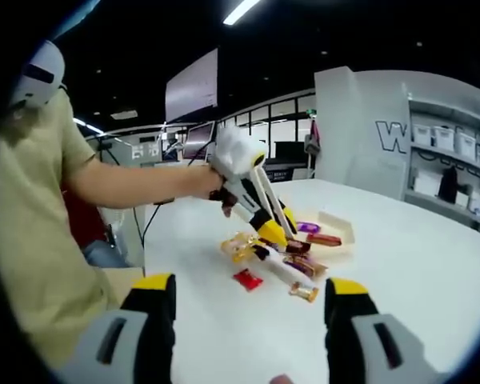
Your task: Place the target food into the container with the food tongs after gripping and lifting it, then release it inside without dropping or visibly crushing the food.
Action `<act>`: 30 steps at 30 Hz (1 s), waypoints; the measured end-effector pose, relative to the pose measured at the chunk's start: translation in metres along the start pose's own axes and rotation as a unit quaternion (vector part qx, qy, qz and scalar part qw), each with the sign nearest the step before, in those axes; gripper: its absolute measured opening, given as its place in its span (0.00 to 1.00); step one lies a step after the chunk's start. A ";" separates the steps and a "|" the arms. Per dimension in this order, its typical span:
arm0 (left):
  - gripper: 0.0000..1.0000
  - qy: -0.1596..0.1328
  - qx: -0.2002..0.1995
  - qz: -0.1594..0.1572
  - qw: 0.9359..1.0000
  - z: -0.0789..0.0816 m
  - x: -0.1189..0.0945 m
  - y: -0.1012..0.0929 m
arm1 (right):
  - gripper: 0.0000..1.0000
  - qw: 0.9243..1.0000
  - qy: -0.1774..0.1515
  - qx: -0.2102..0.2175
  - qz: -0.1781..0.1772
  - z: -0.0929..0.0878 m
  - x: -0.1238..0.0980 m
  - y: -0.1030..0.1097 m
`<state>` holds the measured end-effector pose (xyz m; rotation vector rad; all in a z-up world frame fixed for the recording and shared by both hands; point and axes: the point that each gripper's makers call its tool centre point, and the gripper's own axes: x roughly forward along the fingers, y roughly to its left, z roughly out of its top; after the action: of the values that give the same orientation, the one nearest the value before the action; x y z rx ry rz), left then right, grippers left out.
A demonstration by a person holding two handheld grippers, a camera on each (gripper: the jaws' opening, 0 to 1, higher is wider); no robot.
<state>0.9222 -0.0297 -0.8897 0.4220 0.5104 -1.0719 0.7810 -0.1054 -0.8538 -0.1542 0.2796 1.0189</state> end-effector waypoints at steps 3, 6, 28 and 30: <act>0.22 0.000 0.006 0.007 1.000 0.003 -0.003 0.008 | 0.74 1.000 0.001 0.000 0.000 -0.001 0.000 0.001; 0.22 -0.001 0.005 0.013 1.000 0.005 -0.006 0.016 | 0.74 1.000 0.000 0.001 0.000 -0.001 -0.001 0.002; 0.22 0.006 0.012 0.050 0.999 0.008 0.007 0.061 | 0.74 1.000 0.002 0.003 -0.006 -0.003 -0.005 0.000; 0.22 0.009 0.013 0.052 0.999 0.006 0.010 0.062 | 0.74 1.000 0.002 0.002 -0.007 -0.003 -0.005 -0.001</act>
<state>0.9835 -0.0139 -0.8855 0.4755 0.4863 -0.9768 0.7785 -0.1110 -0.8553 -0.1539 0.2851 1.0042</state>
